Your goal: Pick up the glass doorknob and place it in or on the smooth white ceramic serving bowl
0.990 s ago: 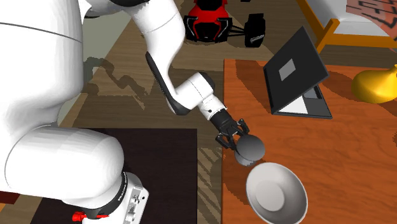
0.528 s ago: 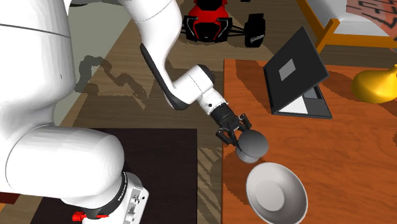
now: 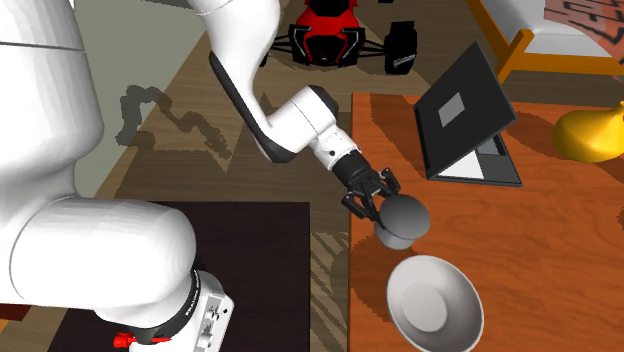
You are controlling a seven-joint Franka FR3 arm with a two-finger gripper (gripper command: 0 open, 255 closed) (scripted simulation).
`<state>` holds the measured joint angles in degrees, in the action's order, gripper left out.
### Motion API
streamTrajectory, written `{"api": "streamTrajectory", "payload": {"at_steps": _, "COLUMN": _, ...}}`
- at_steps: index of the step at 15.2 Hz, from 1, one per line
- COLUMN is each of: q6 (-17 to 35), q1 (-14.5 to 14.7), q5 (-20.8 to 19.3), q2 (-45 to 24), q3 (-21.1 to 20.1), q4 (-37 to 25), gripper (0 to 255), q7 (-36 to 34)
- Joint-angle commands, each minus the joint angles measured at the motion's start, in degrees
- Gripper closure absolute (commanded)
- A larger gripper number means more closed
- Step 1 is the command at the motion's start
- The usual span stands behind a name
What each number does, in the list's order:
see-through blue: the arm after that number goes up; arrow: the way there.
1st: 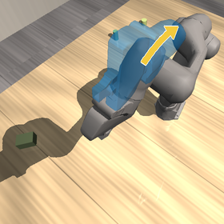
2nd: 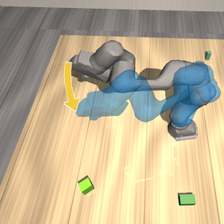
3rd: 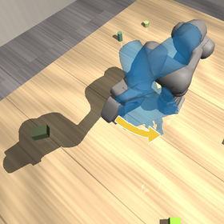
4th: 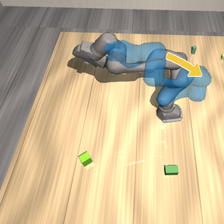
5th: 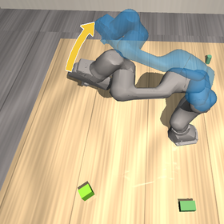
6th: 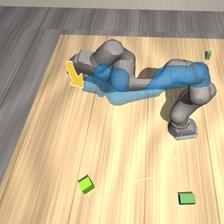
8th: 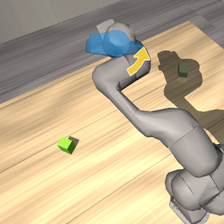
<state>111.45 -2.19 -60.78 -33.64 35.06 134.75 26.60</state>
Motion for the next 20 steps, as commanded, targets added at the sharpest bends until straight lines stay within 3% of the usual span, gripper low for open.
{"api": "streamTrajectory", "payload": {"at_steps": 1, "q6": -0.9, "q1": 0.5, "q5": -0.4, "q2": 1.7, "q3": 0.6, "q4": 0.6, "gripper": 255, "q7": 0.7}}
{"api": "streamTrajectory", "payload": {"at_steps": 3, "q6": -1.7, "q1": 1.0, "q5": -0.9, "q2": 3.4, "q3": 1.2, "q4": 1.1, "gripper": 255, "q7": 1.4}}
{"api": "streamTrajectory", "payload": {"at_steps": 5, "q6": 0.5, "q1": -0.4, "q5": -4.0, "q2": 3.9, "q3": 3.1, "q4": 2.9, "gripper": 255, "q7": 0.4}}
{"api": "streamTrajectory", "payload": {"at_steps": 15, "q6": 11.8, "q1": -9.2, "q5": -21.4, "q2": 2.5, "q3": 12.9, "q4": 6.6, "gripper": 255, "q7": -4.9}}
{"api": "streamTrajectory", "payload": {"at_steps": 20, "q6": 13.8, "q1": -11.2, "q5": -20.3, "q2": -2.6, "q3": 10.4, "q4": 4.8, "gripper": 255, "q7": -7.6}}
